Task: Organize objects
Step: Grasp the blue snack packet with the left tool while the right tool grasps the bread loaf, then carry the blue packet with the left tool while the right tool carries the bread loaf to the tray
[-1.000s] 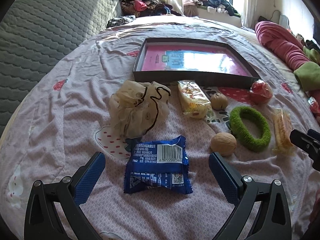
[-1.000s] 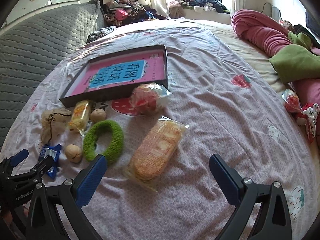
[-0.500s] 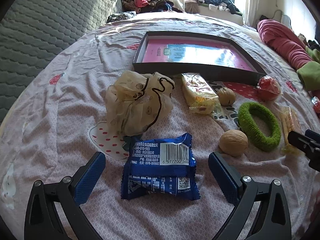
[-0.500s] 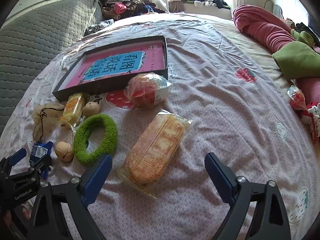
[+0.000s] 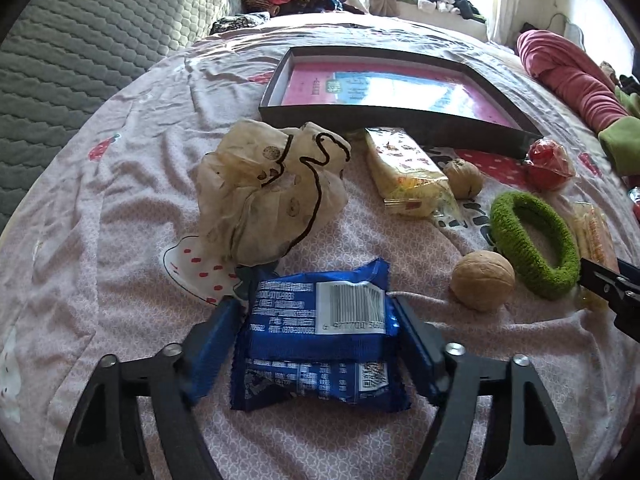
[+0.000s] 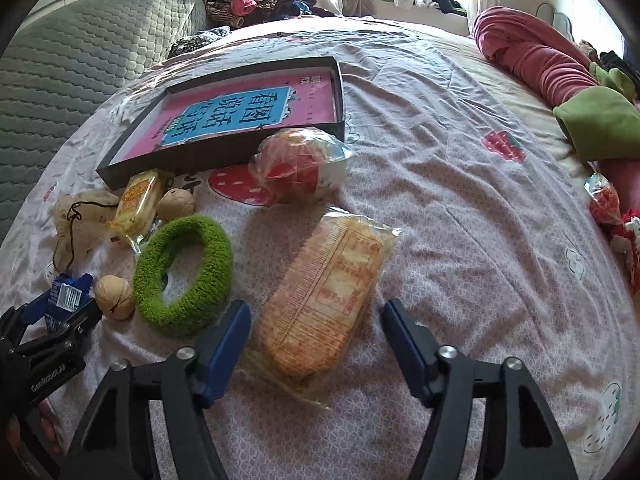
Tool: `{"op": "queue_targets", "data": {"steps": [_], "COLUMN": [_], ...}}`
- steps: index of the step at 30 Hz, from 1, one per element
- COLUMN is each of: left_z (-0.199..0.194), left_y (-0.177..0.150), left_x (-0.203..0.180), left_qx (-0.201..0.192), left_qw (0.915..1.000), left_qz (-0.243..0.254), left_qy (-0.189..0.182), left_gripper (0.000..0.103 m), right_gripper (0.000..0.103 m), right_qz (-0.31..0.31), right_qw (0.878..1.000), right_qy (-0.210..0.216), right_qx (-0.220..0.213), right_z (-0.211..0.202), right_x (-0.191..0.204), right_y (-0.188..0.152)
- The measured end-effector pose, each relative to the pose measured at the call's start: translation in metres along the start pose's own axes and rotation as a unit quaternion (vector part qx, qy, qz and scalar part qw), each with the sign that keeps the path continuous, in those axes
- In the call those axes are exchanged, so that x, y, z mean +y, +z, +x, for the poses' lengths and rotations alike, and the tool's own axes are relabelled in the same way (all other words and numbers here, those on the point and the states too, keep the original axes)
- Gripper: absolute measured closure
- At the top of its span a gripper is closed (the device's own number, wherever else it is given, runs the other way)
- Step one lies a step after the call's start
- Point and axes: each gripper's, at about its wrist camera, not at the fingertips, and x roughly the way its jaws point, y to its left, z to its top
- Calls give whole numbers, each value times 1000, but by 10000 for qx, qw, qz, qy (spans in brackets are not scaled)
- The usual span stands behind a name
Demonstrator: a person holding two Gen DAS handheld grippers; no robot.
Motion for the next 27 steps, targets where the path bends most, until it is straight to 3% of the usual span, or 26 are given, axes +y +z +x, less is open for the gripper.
{"op": "queue_targets", "data": {"steps": [10, 27], "left_z": [0, -21], "left_y": [1, 0], "left_x": [3, -3], "left_qx": [124, -84], "left_qw": [9995, 9994], "left_qz": [-106, -100], "left_qy": [-280, -323], "left_gripper": [42, 46], "right_gripper": [59, 61], "right_qz": [122, 75], "right_qw": [9999, 9992], "right_qy": [100, 354], "right_qx": [4, -139], "right_z": [-1, -24], "right_x": [-6, -5], "right_y": [0, -4]}}
